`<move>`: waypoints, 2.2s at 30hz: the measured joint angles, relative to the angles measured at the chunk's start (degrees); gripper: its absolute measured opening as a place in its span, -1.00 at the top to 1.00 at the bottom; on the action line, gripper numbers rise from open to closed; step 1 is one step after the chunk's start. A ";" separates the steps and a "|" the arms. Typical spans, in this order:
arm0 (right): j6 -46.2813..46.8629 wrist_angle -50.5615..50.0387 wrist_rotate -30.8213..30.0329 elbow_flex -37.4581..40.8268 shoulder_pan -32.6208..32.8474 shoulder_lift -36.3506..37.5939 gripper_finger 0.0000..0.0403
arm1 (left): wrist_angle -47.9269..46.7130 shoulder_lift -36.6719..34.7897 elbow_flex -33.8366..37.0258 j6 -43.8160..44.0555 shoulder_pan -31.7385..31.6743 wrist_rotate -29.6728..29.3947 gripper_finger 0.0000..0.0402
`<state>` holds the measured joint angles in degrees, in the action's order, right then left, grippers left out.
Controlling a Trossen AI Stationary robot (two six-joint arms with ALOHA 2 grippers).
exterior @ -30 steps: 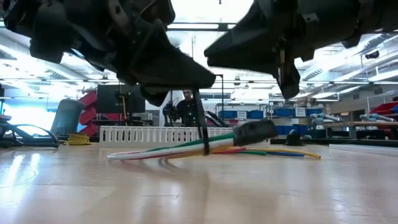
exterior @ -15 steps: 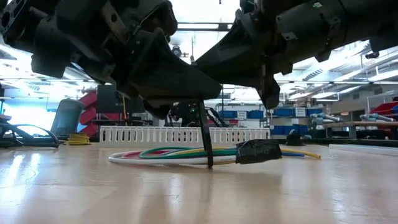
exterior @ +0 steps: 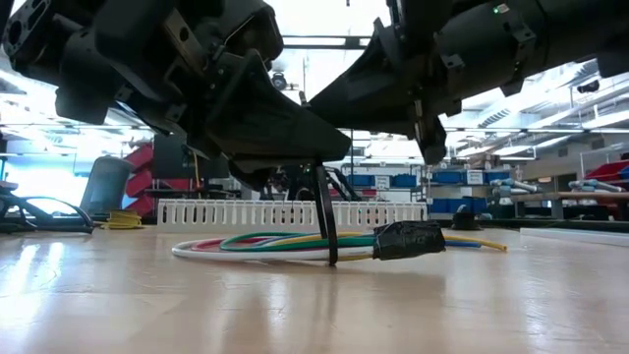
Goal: Ziptie cables
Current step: Insert zip tie on the cable wire
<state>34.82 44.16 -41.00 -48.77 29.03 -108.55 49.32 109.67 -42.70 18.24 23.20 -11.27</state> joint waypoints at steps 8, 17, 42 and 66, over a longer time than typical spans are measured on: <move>-2.41 5.46 -1.59 0.01 1.41 -0.01 0.83 | 0.02 0.00 0.02 0.02 0.00 -0.38 1.00; 1.03 2.29 4.21 0.00 0.16 -0.02 0.86 | 0.66 0.00 0.07 0.03 0.00 -0.79 1.00; -2.38 2.80 3.23 0.02 -1.29 -0.02 0.89 | 1.68 0.01 0.07 -1.61 0.44 0.71 1.00; 7.83 3.41 4.92 0.02 -1.46 -0.02 0.57 | 2.36 0.01 0.07 -2.19 1.68 2.00 1.00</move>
<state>42.65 47.57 -36.09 -48.75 27.57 -108.57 51.68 109.68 -42.63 16.06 24.88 -9.27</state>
